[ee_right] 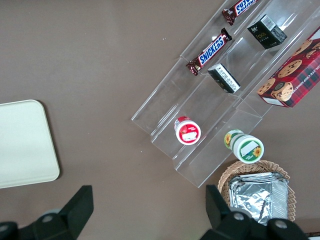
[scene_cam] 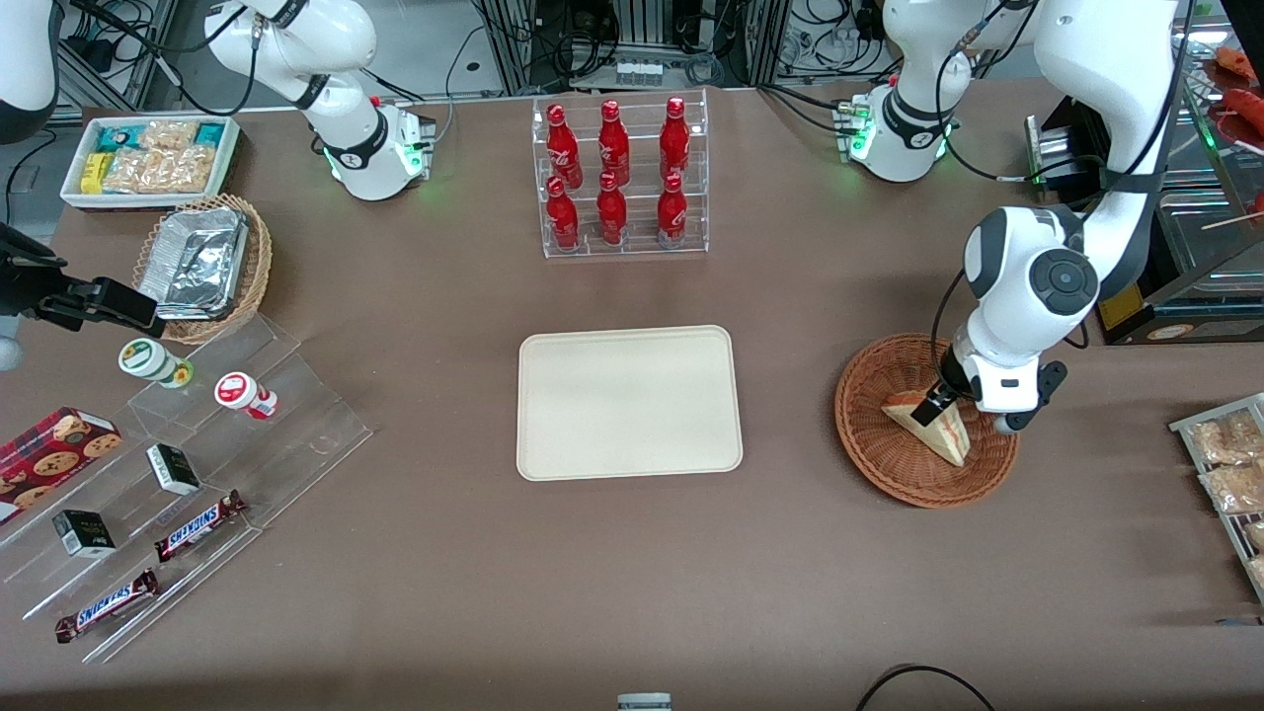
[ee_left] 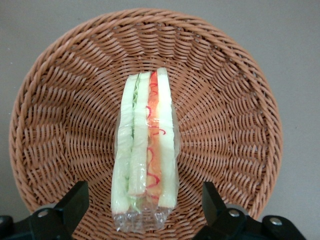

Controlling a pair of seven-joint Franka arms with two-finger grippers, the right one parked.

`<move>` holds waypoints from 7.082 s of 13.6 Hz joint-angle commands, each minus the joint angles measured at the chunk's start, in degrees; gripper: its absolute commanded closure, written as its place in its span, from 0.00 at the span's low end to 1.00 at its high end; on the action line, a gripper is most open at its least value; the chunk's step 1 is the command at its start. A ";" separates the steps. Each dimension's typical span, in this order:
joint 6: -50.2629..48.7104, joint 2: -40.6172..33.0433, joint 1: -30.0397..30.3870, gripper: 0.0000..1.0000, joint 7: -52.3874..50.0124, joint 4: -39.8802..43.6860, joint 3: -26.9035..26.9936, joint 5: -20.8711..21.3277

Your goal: Place sandwich from basket to tray

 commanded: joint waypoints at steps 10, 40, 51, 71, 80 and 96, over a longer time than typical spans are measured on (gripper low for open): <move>2.11 0.64 -0.26 1.00 -0.83 0.35 0.56 1.28; -14.43 23.56 -41.38 1.00 -1.71 37.53 -0.67 3.39; -11.62 26.65 -43.33 0.07 -1.45 37.36 -0.58 3.74; -42.46 -5.42 -20.93 0.00 16.46 36.83 1.18 0.05; -52.49 -13.95 -5.37 0.00 40.20 34.65 1.26 -3.38; -56.26 -16.24 0.53 0.00 51.99 36.65 4.42 -2.59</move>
